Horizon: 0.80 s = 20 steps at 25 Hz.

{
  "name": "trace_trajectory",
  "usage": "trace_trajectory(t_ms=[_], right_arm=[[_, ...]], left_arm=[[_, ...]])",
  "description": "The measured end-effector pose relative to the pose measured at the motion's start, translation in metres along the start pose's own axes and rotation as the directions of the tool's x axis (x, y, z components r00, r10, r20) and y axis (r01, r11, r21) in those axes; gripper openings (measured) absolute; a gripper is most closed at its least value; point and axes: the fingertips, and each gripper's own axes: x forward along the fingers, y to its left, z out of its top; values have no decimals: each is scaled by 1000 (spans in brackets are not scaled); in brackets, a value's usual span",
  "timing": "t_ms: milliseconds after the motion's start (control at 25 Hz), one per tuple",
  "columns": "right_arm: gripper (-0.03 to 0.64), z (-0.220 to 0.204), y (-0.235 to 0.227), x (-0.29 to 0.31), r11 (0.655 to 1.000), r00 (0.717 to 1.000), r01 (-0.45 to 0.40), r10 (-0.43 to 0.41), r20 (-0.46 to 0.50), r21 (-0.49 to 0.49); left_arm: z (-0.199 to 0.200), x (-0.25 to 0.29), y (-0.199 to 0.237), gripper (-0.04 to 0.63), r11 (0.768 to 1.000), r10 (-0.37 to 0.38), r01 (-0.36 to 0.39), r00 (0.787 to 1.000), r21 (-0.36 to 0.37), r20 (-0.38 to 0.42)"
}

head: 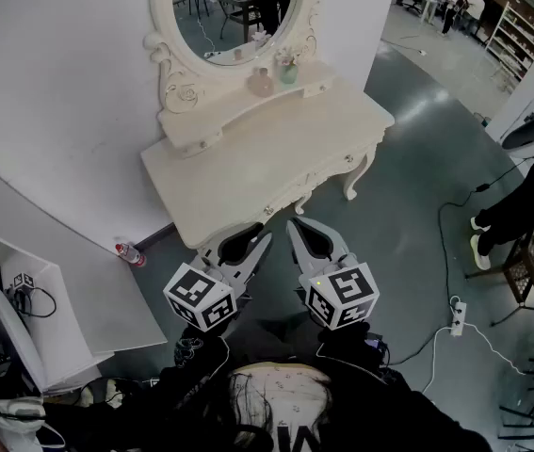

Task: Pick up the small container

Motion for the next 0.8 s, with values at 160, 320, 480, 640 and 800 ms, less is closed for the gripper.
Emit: trace_trajectory(t_ms=[160, 320, 480, 640, 800], right_arm=[[6, -1, 0, 3, 1000, 1000, -4, 4, -2, -3], [6, -1, 1, 5, 1000, 1000, 0, 0, 9, 6], [6, 1, 4, 7, 1000, 1000, 3, -4, 17, 11], [6, -1, 6, 9, 1000, 1000, 9, -10, 16, 12], [6, -3, 7, 9, 1000, 1000, 16, -16, 7, 11]], left_arm=[[1, 0, 4, 63, 1000, 7, -7, 1000, -2, 3], [0, -2, 7, 63, 1000, 7, -7, 1000, -1, 2], [1, -5, 8, 63, 1000, 4, -4, 1000, 0, 0], [2, -8, 12, 63, 1000, -2, 2, 1000, -2, 0], [0, -9, 15, 63, 1000, -7, 7, 1000, -15, 2]])
